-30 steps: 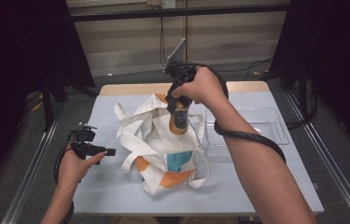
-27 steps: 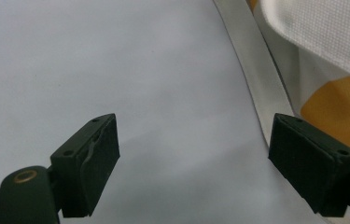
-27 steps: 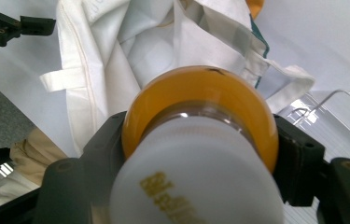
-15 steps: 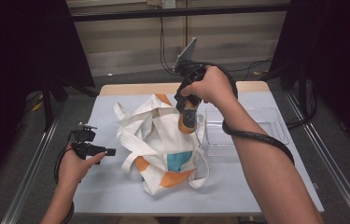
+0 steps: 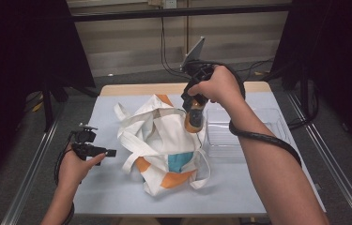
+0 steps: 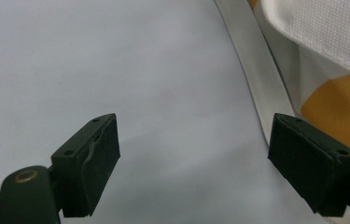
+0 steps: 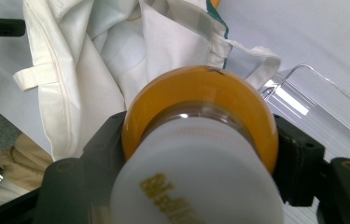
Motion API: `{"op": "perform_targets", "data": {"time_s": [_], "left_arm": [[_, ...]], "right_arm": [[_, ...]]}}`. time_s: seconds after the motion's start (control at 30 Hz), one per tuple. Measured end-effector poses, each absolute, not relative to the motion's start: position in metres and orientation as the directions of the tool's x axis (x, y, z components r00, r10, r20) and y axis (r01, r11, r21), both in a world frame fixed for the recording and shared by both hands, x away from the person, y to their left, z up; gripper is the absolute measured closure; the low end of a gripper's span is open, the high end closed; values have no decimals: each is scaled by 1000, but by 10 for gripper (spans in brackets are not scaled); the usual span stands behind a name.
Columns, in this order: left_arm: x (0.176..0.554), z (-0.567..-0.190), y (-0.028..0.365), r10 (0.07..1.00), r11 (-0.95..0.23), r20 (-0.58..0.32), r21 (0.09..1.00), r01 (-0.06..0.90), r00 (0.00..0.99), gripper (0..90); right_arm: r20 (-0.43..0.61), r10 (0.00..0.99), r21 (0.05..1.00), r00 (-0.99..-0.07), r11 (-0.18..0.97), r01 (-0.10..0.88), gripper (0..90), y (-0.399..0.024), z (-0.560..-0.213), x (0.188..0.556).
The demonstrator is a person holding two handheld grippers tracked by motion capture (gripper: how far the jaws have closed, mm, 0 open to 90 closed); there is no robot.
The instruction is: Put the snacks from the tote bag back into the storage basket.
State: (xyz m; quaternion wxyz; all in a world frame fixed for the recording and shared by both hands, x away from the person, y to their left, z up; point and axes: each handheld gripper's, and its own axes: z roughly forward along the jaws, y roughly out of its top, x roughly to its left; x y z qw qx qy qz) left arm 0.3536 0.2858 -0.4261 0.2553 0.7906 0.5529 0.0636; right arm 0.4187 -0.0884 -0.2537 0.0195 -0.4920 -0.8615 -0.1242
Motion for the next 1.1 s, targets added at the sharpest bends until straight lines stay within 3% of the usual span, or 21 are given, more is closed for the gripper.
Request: {"op": "perform_targets", "data": {"time_s": [1.1], "left_arm": [[353,-425,285,904,-264,-183,475,839,388,153]], "right_arm": [[154,873,185,-463,435,881,305,-121,-259,416]]}}
